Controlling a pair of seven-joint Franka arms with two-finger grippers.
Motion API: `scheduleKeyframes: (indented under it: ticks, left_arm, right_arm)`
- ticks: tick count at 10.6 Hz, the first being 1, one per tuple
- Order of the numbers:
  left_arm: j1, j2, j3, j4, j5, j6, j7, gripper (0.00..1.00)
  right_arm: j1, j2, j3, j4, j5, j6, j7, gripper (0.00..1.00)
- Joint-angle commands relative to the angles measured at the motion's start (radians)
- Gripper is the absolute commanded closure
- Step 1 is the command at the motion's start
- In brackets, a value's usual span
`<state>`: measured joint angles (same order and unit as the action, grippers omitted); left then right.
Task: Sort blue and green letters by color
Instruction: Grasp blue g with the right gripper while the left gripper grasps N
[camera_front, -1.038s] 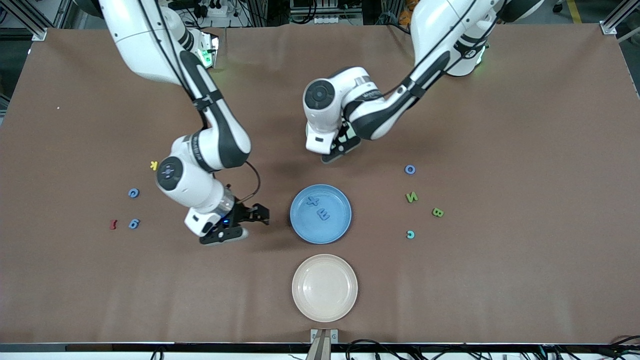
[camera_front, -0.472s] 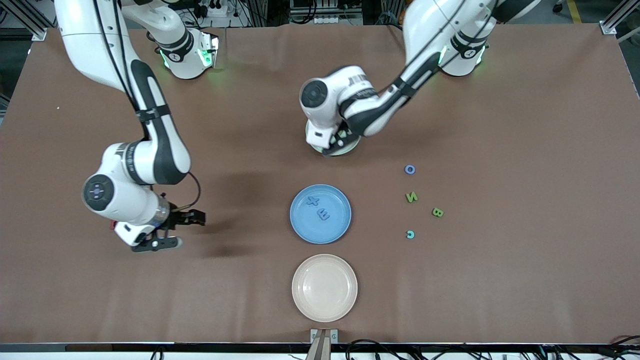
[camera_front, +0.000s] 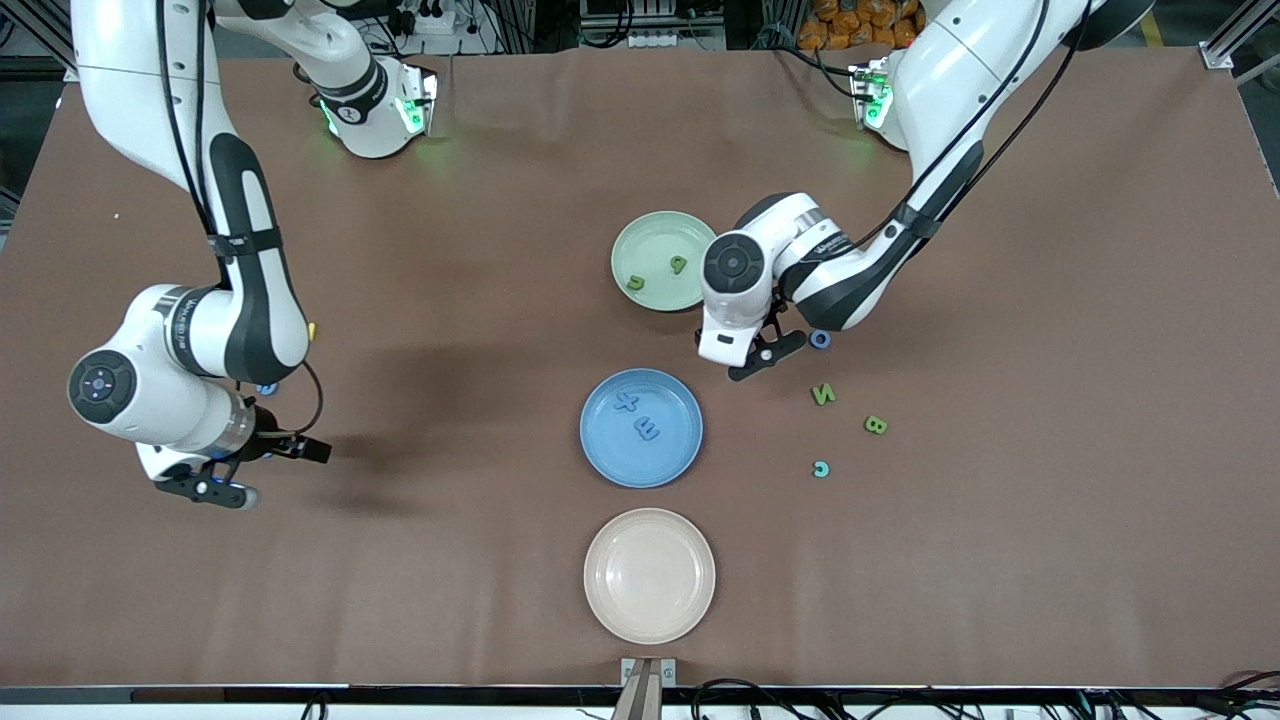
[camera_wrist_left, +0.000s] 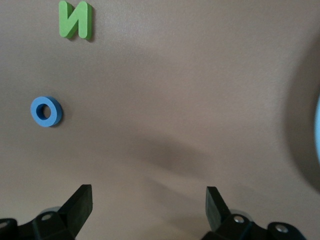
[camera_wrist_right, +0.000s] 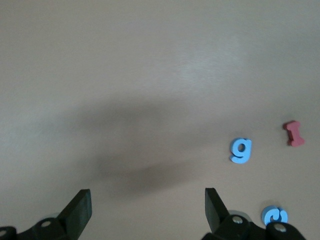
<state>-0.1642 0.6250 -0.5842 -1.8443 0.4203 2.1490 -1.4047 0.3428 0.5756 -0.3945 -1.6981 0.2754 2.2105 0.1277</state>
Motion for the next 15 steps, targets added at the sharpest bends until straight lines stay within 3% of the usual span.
scheduleKeyframes:
  ticks: [1,4,7,13,15]
  left_arm:
    - [0.077,-0.145,-0.011,-0.239,0.034,0.175,0.050,0.00]
    - [0.231,-0.128,-0.009,-0.280,0.141,0.283,0.175,0.00]
    - [0.331,-0.084,-0.009,-0.268,0.258,0.382,0.184,0.00]
    - [0.327,-0.010,0.016,-0.202,0.262,0.390,0.181,0.00]
    - [0.318,0.004,0.027,-0.193,0.262,0.388,0.181,0.00]
  right_arm:
    - [-0.046,-0.020,0.006,-0.081,-0.019,0.096,0.144,0.00]
    - [-0.112,0.036,0.013,-0.086,-0.013,0.123,0.144,0.00]
    - [-0.148,0.072,0.049,-0.083,-0.007,0.172,0.145,0.00]
    - [-0.179,0.119,0.069,-0.080,-0.002,0.224,0.142,0.02]
    - [-0.191,0.128,0.078,-0.080,-0.002,0.239,0.135,0.14]
